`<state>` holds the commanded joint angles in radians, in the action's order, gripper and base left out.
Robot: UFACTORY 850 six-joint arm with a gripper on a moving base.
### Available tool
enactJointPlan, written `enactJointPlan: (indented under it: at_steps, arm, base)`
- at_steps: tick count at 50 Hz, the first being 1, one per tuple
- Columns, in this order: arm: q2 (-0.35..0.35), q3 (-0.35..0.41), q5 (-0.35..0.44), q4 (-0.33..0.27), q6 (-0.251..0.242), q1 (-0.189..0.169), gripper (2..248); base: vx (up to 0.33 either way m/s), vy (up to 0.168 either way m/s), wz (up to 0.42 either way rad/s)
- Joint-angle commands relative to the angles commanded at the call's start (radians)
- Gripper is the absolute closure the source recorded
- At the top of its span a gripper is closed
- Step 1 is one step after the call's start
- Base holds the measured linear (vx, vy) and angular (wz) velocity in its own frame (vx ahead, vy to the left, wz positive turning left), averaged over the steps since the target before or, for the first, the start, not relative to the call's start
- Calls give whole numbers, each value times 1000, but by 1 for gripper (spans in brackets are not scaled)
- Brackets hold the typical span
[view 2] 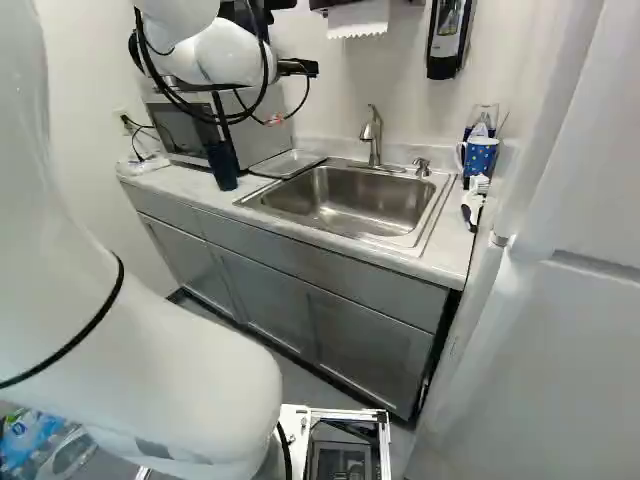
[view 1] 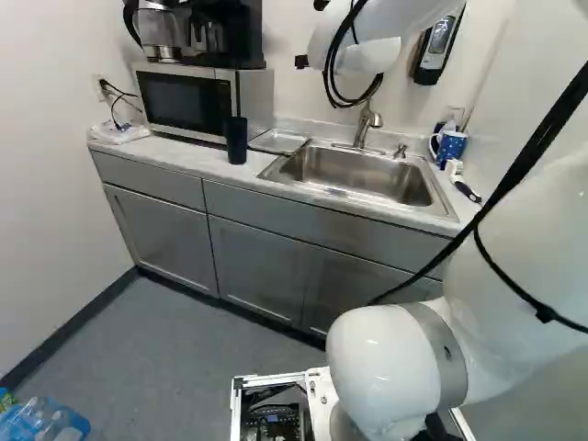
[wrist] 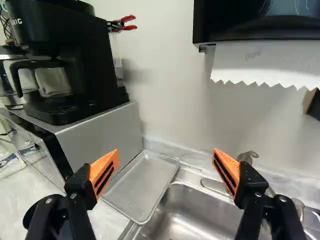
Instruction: Rinse the cup and place it in the tray
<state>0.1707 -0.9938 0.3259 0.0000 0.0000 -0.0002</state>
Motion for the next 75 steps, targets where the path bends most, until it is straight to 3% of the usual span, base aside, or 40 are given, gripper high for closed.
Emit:
enactJointPlan:
  at_steps: [29,75]
  arm:
    - [-84,-78,-21,0,0,-49,3]
    - [-213,-205,-215,0,0,-136,3]
  base:
    - [0,0,0]
    - [0,0,0]
